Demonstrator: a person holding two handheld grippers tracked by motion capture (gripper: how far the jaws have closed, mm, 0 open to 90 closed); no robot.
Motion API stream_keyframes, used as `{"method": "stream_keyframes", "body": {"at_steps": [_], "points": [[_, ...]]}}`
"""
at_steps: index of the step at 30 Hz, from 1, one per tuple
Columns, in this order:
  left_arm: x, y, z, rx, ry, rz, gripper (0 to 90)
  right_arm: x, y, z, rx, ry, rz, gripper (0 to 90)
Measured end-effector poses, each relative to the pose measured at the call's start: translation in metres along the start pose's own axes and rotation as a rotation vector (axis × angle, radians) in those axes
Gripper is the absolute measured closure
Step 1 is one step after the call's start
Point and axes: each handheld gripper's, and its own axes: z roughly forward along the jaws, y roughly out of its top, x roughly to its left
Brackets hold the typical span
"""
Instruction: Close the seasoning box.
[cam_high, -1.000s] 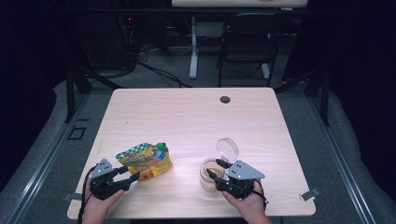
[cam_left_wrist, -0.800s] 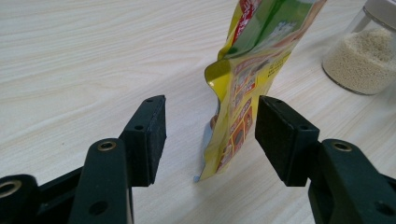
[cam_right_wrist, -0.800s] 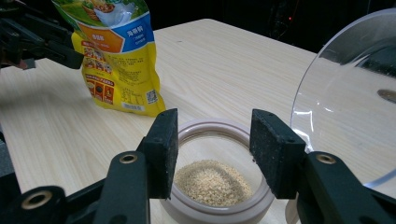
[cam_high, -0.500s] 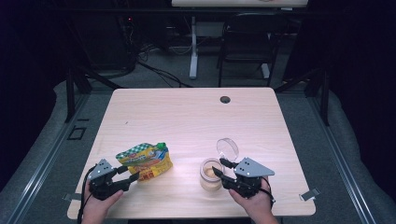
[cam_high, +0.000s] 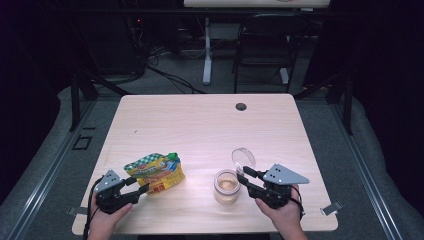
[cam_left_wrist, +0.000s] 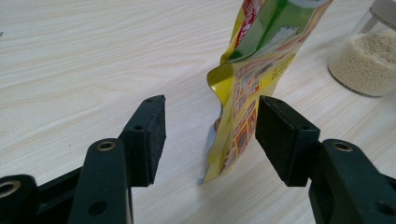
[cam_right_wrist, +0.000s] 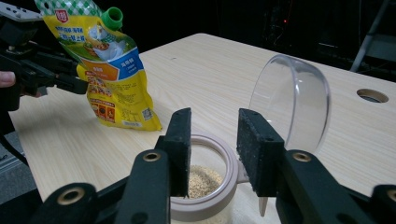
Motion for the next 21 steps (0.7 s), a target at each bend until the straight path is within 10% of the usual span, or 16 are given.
{"method": "stream_keyframes", "body": {"at_steps": [21], "points": [[-0.001,-0.001,0.000,-0.009,-0.008,-0.015,42.3,-0.020,0.013,-0.029,-0.015,-0.081,0.026,67.1]]}}
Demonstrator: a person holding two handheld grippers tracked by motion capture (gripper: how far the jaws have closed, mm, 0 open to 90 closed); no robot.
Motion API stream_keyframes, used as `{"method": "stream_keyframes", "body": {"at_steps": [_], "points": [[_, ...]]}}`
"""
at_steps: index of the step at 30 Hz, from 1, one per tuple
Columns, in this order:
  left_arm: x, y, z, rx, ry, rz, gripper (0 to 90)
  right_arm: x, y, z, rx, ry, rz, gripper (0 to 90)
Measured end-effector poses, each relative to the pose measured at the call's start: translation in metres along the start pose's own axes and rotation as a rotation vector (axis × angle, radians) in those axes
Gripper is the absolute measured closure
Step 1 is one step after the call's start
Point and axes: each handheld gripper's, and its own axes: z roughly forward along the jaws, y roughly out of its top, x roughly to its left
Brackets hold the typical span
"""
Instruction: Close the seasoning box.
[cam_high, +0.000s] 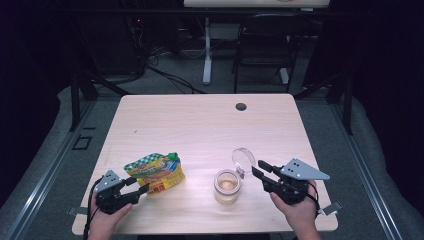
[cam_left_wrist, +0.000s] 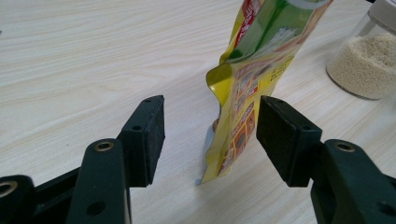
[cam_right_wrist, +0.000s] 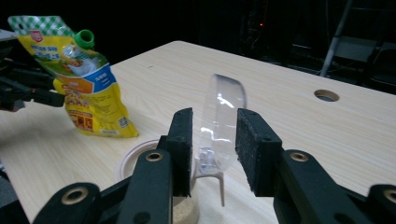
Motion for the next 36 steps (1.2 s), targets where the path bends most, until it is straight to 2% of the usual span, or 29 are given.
{"method": "stream_keyframes", "body": {"at_steps": [8,18,22,36], "points": [[-0.001,0.000,0.000,0.011,0.000,0.012,42.3,-0.009,-0.006,0.004,0.009,-0.016,0.047,65.1],[0.000,-0.002,-0.001,0.014,0.006,0.014,42.3,-0.008,-0.015,0.019,0.044,-0.014,0.043,59.8],[0.000,-0.002,-0.001,0.014,0.008,0.010,42.3,-0.010,-0.019,0.022,0.048,-0.009,0.064,59.8],[-0.001,-0.002,-0.001,0.024,0.013,0.017,42.3,-0.009,-0.022,0.026,0.063,-0.004,0.057,63.7]]}}
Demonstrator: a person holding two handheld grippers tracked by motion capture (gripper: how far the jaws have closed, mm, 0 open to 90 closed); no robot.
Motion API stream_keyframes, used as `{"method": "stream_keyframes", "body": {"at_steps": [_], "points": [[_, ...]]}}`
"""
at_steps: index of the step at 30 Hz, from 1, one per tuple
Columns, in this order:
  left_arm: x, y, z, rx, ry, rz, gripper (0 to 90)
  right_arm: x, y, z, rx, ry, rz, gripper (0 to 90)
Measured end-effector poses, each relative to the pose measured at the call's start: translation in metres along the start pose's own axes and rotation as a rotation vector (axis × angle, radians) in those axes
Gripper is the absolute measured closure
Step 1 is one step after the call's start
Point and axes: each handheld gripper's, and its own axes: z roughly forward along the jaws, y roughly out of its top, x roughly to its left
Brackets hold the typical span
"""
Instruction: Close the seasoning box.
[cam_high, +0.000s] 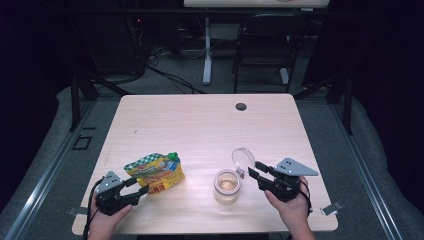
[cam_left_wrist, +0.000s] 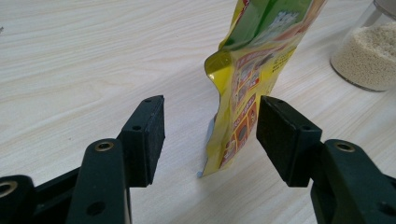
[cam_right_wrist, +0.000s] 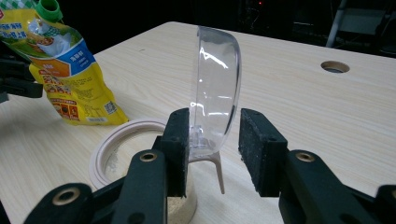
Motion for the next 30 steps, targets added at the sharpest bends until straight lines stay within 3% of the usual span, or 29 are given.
{"method": "stream_keyframes", "body": {"at_steps": [10,30], "points": [[0.000,0.000,0.000,-0.003,0.000,0.001,42.3,0.003,0.000,0.001,-0.003,-0.001,-0.017,68.6],[0.000,0.000,0.000,0.000,0.001,0.005,42.3,0.013,0.001,0.002,-0.010,0.010,-0.062,69.0]]}}
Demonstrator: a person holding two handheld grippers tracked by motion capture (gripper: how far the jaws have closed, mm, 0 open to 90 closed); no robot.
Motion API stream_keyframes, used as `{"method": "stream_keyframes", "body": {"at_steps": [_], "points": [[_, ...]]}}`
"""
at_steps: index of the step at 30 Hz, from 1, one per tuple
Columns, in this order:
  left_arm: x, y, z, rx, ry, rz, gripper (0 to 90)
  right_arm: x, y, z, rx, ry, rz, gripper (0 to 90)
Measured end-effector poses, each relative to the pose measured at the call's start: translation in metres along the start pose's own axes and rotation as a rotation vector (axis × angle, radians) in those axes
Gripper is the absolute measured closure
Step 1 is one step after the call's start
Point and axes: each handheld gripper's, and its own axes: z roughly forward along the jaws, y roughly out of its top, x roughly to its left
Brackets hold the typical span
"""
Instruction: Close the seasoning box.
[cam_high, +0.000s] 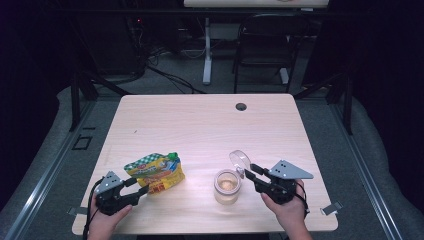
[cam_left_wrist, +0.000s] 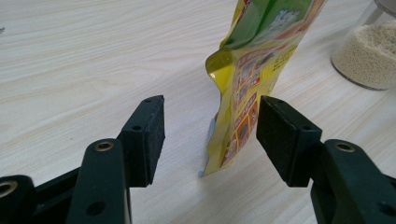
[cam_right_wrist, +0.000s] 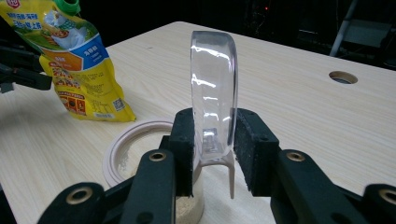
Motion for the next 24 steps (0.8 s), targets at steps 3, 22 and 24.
{"method": "stream_keyframes", "body": {"at_steps": [3,22,24], "points": [[0.000,0.000,0.000,0.000,0.000,0.001,42.3,0.002,0.000,0.000,0.001,0.004,-0.003,68.6],[0.000,0.000,0.000,0.011,0.005,0.003,42.3,0.014,-0.002,0.007,0.002,0.029,-0.042,59.8],[0.000,0.000,0.001,0.008,0.005,0.003,42.3,0.016,-0.002,0.007,0.010,0.024,-0.057,59.1]]}}
